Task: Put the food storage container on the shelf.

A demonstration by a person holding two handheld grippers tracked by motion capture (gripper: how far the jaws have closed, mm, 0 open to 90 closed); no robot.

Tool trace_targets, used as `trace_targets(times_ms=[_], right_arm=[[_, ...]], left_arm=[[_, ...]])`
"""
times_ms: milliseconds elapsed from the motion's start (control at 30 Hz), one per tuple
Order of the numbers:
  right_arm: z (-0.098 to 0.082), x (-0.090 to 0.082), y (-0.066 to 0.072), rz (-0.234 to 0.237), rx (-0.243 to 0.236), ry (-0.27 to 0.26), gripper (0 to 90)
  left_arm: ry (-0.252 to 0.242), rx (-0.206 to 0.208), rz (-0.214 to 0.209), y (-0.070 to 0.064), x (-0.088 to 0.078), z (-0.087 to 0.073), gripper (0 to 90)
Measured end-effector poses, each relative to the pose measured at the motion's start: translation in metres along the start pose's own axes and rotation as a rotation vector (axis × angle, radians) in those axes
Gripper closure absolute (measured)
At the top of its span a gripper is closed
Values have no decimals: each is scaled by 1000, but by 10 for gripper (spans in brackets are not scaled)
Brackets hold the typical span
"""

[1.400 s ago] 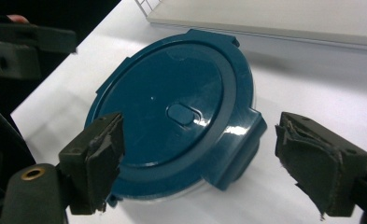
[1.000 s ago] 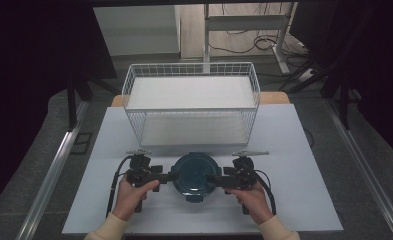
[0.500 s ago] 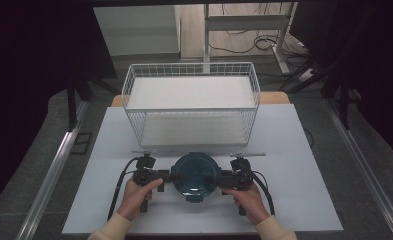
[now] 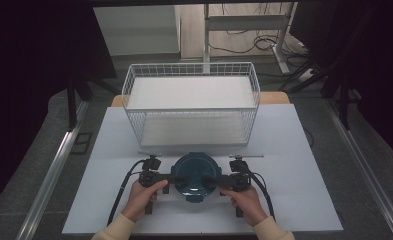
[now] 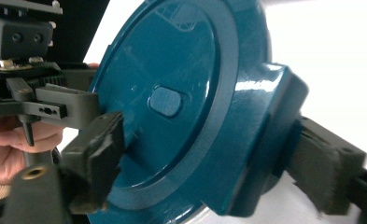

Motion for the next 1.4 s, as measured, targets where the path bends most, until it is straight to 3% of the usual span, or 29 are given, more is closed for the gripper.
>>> trace_targets(times_ms=[100,200,633,1400], right_arm=[[1,-3,-3,18,37,-1,240],[1,-5,-5,27,60,-4,263],[-7,-16,-1,39,73,-77,352],[-10,-24,6,42,59,-108,394]], left_arm=[[-19,-41,-15,3,-3,0,229],[-23,-49,-21,4,-4,0,250],[-46,-12,1,-6,-13,-6,317],[-59,30,8,-15,-24,-12,382]])
Point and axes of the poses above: each handheld gripper's, and its own axes: x roughly forward along the jaws, z roughly out of its top, y roughly to its left, the point moved 4 cm from there along x, roughly forward along the jaws, and after that the axes turned 1 degree about -y, right-handed, at the moved point
